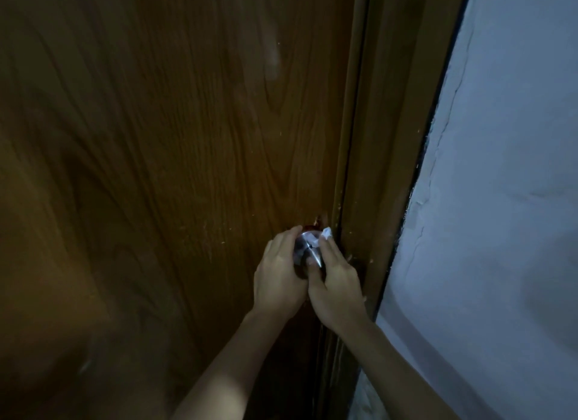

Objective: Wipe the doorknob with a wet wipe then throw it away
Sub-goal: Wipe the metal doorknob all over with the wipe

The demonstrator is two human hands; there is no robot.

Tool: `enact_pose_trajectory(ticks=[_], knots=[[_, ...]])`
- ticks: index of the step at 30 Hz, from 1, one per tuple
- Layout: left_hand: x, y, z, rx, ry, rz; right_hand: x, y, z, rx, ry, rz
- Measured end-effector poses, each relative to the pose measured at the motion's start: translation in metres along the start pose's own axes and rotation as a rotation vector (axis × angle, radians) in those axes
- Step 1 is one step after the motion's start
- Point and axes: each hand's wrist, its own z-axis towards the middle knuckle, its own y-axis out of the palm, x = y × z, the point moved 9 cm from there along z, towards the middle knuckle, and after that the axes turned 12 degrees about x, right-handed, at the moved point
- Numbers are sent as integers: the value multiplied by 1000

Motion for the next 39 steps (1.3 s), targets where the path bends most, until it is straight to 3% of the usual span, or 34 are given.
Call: enact_pose_trajectory(ticks=[4, 9, 12, 16, 20, 24, 28, 32, 37, 39], knots=[[1, 0, 0, -5, 7, 3, 18, 3, -2, 26, 207, 111], [0, 1, 0, -5, 7, -1, 20, 2, -4, 35, 206, 121], [-1, 2, 0, -5, 5, 11, 33, 3, -2, 14, 300, 191], [-2, 2, 0, -1, 15, 14, 26, 1, 1, 80, 204, 171], [-1, 4, 1, -6, 23, 12, 40, 5, 3, 46, 330, 228], [-1, 3, 0, -3, 20, 10, 25, -4, 3, 103, 179, 157], [-1, 4, 1, -2, 26, 10, 29, -2, 4, 87, 242, 212], [-2, 4, 0, -14, 18, -10, 16, -6, 6, 139, 88, 145], [-1, 4, 1, -6, 44, 5, 42, 3, 8, 88, 330, 247], [-2, 4, 1, -4, 45, 7, 34, 2, 8, 117, 257, 176]])
